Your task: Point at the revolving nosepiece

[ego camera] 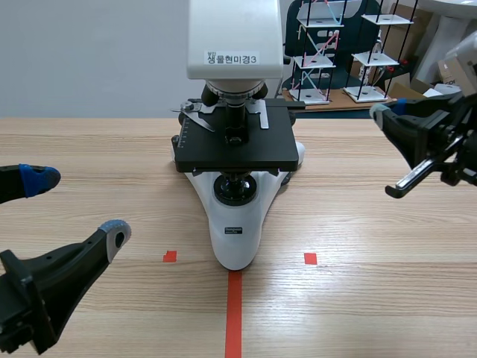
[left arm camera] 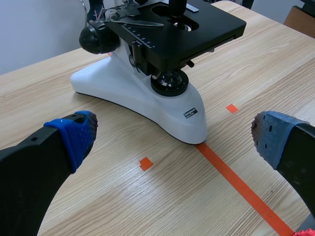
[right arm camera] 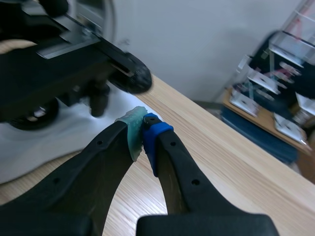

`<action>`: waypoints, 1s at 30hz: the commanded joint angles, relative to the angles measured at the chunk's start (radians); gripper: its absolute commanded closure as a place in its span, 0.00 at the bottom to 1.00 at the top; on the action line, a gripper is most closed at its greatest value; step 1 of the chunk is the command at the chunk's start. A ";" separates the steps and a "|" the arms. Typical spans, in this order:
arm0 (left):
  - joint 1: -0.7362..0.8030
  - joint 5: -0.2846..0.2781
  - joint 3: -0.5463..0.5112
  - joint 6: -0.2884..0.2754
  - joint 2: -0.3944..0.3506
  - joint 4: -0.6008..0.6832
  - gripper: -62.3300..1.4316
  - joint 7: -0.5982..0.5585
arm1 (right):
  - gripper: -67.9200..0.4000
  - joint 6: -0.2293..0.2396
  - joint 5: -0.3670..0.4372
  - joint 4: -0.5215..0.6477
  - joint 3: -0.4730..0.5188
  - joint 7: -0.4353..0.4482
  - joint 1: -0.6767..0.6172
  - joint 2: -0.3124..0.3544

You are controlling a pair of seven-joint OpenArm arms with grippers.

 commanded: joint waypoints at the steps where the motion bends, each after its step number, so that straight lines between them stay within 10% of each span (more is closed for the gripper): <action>1: 0.000 -0.006 0.003 0.006 0.000 0.016 0.00 -0.014 | 0.99 0.047 0.011 -0.012 -0.006 0.044 0.042 0.000; 11: 0.000 -0.006 0.003 0.006 0.000 0.016 0.00 -0.014 | 1.00 0.208 0.010 -0.158 -0.079 0.097 0.260 0.000; 30: 0.000 -0.006 0.003 0.006 0.000 0.016 0.00 -0.014 | 1.00 0.208 -0.082 -0.243 -0.255 0.083 0.460 -0.033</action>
